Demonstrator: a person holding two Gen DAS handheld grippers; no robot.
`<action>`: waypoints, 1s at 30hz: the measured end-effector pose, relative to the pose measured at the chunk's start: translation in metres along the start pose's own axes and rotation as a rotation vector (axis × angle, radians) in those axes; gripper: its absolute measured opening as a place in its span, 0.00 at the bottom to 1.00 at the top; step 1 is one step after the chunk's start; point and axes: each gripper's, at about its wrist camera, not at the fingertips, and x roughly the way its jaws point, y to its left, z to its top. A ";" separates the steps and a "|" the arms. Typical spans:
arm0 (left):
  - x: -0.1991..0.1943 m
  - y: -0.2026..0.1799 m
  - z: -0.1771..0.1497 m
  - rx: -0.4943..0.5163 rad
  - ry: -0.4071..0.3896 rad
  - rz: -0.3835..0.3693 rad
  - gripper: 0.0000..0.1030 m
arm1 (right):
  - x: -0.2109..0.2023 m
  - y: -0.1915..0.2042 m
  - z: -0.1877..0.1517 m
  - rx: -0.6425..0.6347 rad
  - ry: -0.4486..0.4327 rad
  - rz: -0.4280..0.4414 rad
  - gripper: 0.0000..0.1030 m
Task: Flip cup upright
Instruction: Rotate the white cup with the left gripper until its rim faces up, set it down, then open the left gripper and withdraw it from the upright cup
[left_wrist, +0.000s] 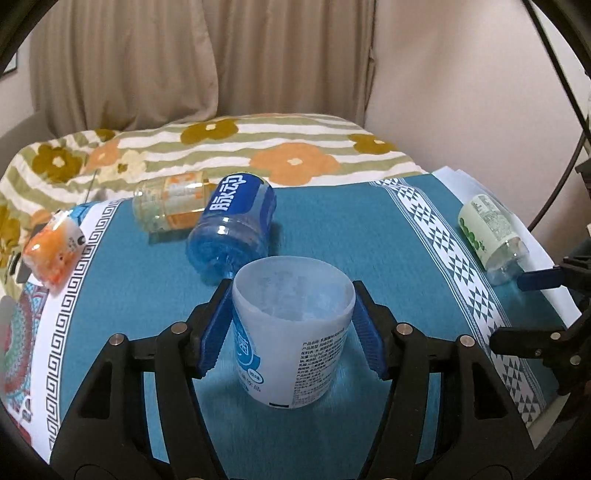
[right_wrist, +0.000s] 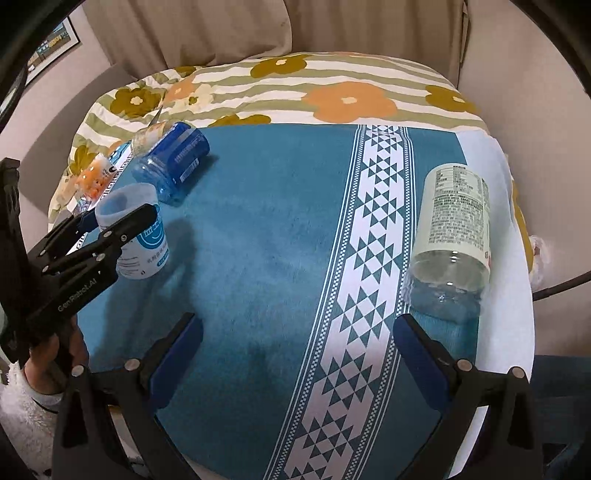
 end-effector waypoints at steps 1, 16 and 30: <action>-0.002 -0.001 -0.001 0.001 0.003 -0.001 0.64 | 0.000 0.002 -0.001 -0.002 -0.001 -0.001 1.00; -0.012 -0.003 -0.013 0.008 0.129 0.022 0.85 | -0.011 0.013 -0.005 0.040 -0.032 0.014 1.00; -0.095 0.015 0.018 0.008 0.108 0.011 0.97 | -0.075 0.049 -0.009 0.045 -0.169 -0.088 1.00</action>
